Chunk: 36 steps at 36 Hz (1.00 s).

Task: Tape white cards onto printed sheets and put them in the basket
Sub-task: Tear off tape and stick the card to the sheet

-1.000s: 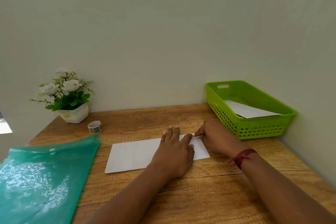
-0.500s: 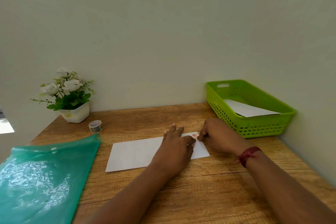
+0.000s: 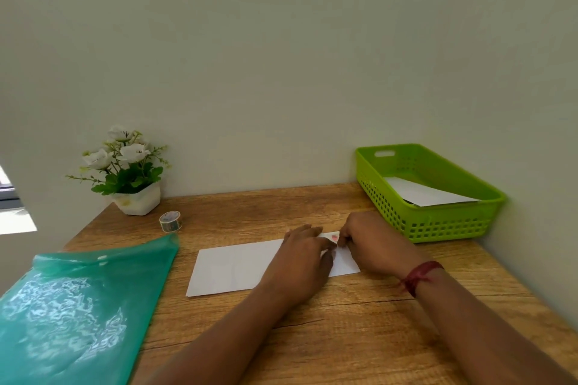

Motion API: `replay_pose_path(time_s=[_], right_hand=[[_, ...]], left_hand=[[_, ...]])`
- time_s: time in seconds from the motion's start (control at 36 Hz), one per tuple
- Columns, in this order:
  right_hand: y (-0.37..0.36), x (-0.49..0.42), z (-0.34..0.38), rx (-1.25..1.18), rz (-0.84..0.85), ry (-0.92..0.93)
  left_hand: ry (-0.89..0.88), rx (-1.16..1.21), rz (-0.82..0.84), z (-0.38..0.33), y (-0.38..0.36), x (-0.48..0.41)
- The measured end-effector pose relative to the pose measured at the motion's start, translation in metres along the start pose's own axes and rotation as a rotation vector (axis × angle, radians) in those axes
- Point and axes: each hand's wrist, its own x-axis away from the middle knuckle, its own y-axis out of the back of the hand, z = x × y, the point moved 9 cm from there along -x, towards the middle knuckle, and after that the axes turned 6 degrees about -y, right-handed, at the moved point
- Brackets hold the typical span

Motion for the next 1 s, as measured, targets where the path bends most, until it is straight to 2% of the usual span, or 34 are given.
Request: replay_pose_path(time_s=[0.14, 0.22, 0.42, 0.56, 0.67, 0.81, 0.92, 1.0], right_hand=[[0.029, 0.009, 0.0, -0.127, -0.263, -0.089], [0.034, 0.018, 0.012, -0.222, -0.324, -0.046], [0.009, 0.041, 0.078, -0.292, -0.124, 0.174], [-0.007, 0.057, 0.109, -0.259, 0.029, 0.229], [-0.016, 0.06, 0.119, -0.213, 0.016, 0.246], [-0.017, 0.056, 0.115, -0.299, -0.039, 0.199], [-0.019, 0.056, 0.113, -0.275, -0.059, 0.214], [-0.022, 0.055, 0.112, -0.252, -0.045, 0.222]], left_hand=[[0.088, 0.039, -0.182, 0.009, 0.029, 0.005], [0.161, 0.033, -0.173, 0.023, 0.052, 0.005], [0.357, -0.32, 0.138, 0.076, 0.078, 0.039], [0.402, -0.38, 0.285, 0.108, 0.063, 0.074], [0.398, -0.48, 0.258, 0.101, 0.064, 0.083], [0.406, -0.555, 0.161, 0.089, 0.071, 0.088], [0.451, -0.55, 0.168, 0.082, 0.071, 0.091], [0.531, -0.441, 0.167, 0.086, 0.069, 0.093]])
